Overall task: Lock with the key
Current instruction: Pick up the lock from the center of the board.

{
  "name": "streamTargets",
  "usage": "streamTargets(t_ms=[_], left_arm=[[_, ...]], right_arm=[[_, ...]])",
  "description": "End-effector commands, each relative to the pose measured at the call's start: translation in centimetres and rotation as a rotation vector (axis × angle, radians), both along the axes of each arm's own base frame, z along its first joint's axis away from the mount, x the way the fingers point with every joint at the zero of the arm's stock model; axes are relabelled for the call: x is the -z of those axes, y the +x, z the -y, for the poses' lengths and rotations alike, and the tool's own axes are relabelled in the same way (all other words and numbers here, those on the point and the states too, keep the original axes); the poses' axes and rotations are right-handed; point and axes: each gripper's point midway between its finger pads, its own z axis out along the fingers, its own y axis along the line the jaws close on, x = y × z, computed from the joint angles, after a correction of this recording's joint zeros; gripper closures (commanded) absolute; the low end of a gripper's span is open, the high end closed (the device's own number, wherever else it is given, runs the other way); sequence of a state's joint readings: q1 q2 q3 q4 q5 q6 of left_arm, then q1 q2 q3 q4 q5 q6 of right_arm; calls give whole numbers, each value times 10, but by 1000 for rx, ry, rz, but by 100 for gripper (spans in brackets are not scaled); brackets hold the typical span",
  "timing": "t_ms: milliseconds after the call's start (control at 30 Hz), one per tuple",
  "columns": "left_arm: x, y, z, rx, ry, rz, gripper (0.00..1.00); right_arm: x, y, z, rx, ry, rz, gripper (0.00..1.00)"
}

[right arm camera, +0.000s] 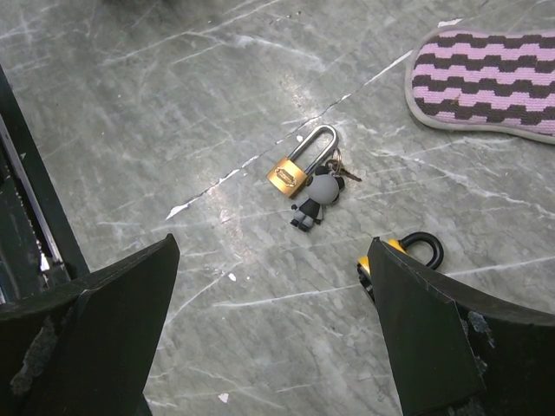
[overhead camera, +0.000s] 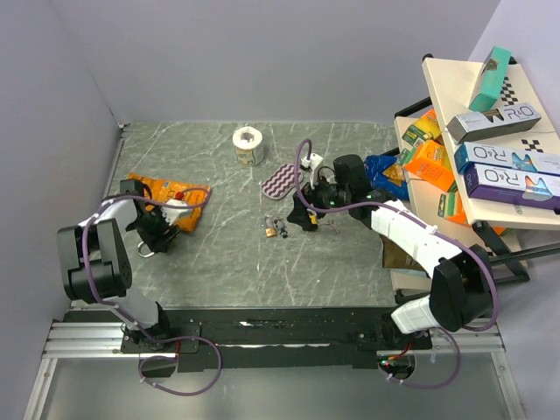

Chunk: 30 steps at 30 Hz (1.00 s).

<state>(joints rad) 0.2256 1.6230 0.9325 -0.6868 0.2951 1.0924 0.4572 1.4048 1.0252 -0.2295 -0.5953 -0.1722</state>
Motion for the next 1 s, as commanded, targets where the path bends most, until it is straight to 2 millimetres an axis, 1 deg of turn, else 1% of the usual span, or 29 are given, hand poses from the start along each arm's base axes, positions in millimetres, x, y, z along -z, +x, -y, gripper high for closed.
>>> streamTargets(t_ms=[0, 33, 67, 133, 167, 200, 233, 267, 300, 333, 367, 400, 433, 500, 533, 567, 600, 633, 667, 700, 733, 767, 800, 833, 867, 900, 933, 967], left_arm=[[3, -30, 28, 118, -56, -39, 50], [3, -42, 33, 133, -70, -66, 55], [-4, -43, 39, 160, -72, -46, 62], [-10, -52, 52, 198, -89, -48, 70], [-18, -52, 63, 237, -91, -19, 77], [-22, -54, 70, 243, -99, -15, 81], [-31, -54, 85, 288, -113, 17, 85], [-36, -56, 97, 317, -123, 27, 90], [-41, -58, 106, 315, -139, 36, 91], [-54, -57, 124, 372, -152, 77, 93], [-59, -61, 132, 400, -155, 84, 96], [-63, -63, 139, 436, -146, 93, 97], [-72, -66, 154, 526, -102, 125, 98], [-83, -67, 166, 602, -47, 178, 99], [-96, -66, 179, 671, 2, 244, 99], [-103, -64, 185, 704, 25, 281, 99], [-117, -59, 195, 731, 34, 338, 99], [-126, -61, 207, 779, 39, 379, 99], [-134, -58, 211, 794, 58, 409, 99], [-150, -55, 219, 806, 54, 447, 99], [-156, -57, 229, 837, 52, 462, 99], [-162, -56, 233, 830, 55, 477, 99], [-178, -52, 242, 827, 41, 516, 99], [-183, -54, 251, 840, 29, 521, 99], [-189, -55, 257, 833, 8, 526, 99], [-200, -54, 267, 835, -19, 543, 99], [-204, -56, 273, 832, -42, 542, 99], [-207, -58, 278, 816, -70, 535, 99]], right_arm=[[-21, -1, -1, -2, 55, 33, 2], [-22, -3, -1, -1, 60, 28, 2], [-23, -5, -2, -4, 68, 25, 2], [-22, -7, -2, 3, 77, 6, 2], [-23, -9, -3, 2, 83, 3, 2], [-24, -10, -3, 7, 91, -10, 2], [-25, -12, -3, 6, 96, -16, 2], [-27, -12, -4, 7, 102, -20, 2], [-29, -13, -5, 9, 114, -35, 2], [-30, -15, -6, 7, 117, -46, 2], [-33, -16, -5, 7, 124, -52, 2], [-34, -19, -7, 0, 135, -67, 2], [-35, -22, -7, -8, 138, -77, 2], [-38, -28, -7, -19, 144, -101, 2], [-39, -32, -9, -33, 152, -113, 2], [-40, -33, -10, -37, 157, -126, 2], [-41, -34, -11, -46, 163, -129, 2], [-42, -39, -14, -56, 185, -166, 2], [-44, -41, -16, -56, 206, -187, 2], [-45, -43, -18, -61, 220, -204, 2], [-46, -45, -20, -74, 238, -222, 2], [-43, -48, -21, -61, 254, -266, 2], [-46, -47, -25, -63, 275, -264, 2], [-45, -47, -26, -58, 289, -284, 2], [-43, -51, -29, -54, 309, -332, 2], [-46, -50, -33, -62, 330, -329, 1], [-45, -50, -35, -64, 337, -349, 1], [-48, -52, -38, -71, 352, -371, 1]])
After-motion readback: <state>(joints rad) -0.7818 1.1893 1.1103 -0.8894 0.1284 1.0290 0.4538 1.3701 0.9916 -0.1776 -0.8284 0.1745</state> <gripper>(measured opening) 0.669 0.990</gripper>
